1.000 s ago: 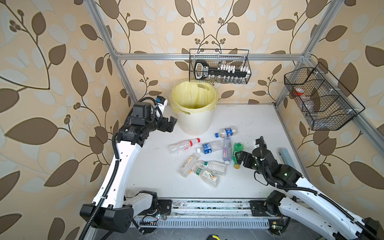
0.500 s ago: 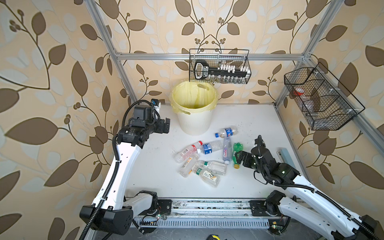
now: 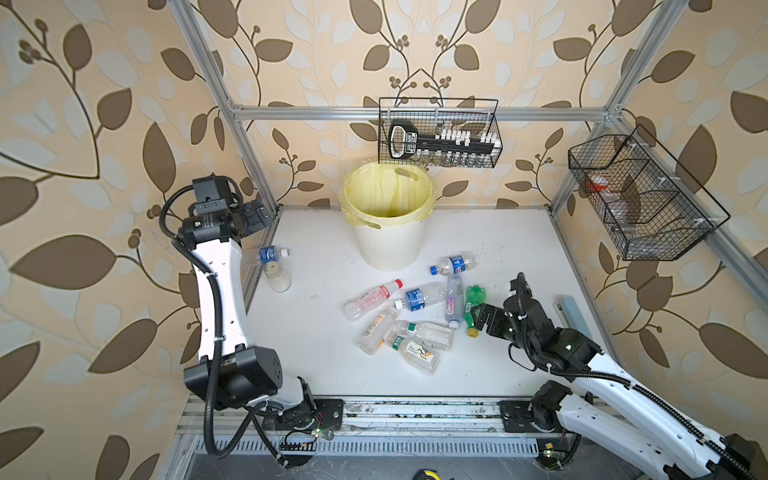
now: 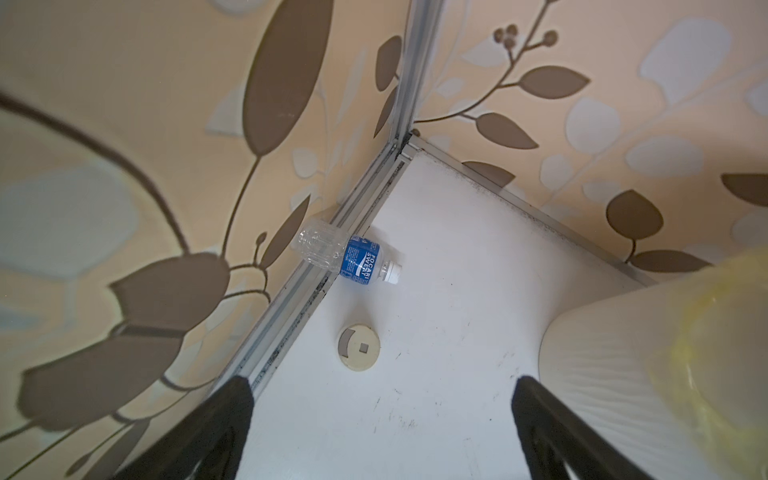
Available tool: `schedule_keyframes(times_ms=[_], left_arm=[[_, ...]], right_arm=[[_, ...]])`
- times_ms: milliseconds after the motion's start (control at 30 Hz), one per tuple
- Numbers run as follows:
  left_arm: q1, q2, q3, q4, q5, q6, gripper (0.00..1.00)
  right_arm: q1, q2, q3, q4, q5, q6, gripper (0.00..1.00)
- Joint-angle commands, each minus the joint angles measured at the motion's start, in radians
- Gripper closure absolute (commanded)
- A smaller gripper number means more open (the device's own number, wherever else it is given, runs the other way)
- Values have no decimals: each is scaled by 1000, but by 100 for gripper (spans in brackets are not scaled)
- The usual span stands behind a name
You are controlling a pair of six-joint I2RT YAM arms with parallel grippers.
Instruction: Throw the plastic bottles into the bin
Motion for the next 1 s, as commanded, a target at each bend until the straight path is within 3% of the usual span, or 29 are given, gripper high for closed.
schedule_keyframes(times_ms=[0,167,433,567,700,967], left_arm=[[87,98,60,-90,168,-241,1],[134,165,25,21,243,-409,1],[133,187,-59,206,94,-569,1],[134,231,-84,226,73,-637,1],[131,325,-82,223,110,-657,1],[108,428,-140,333,25,-646,1]], right_arm=[[-2,-6,-21,0,-6,5,0],[-2,-4,-22,-4,-6,7,0],[-2,2,-33,-6,3,20,0],[-3,20,-30,-4,12,21,0],[-6,56,-20,9,9,18,0],[-13,136,1,30,4,3,0]])
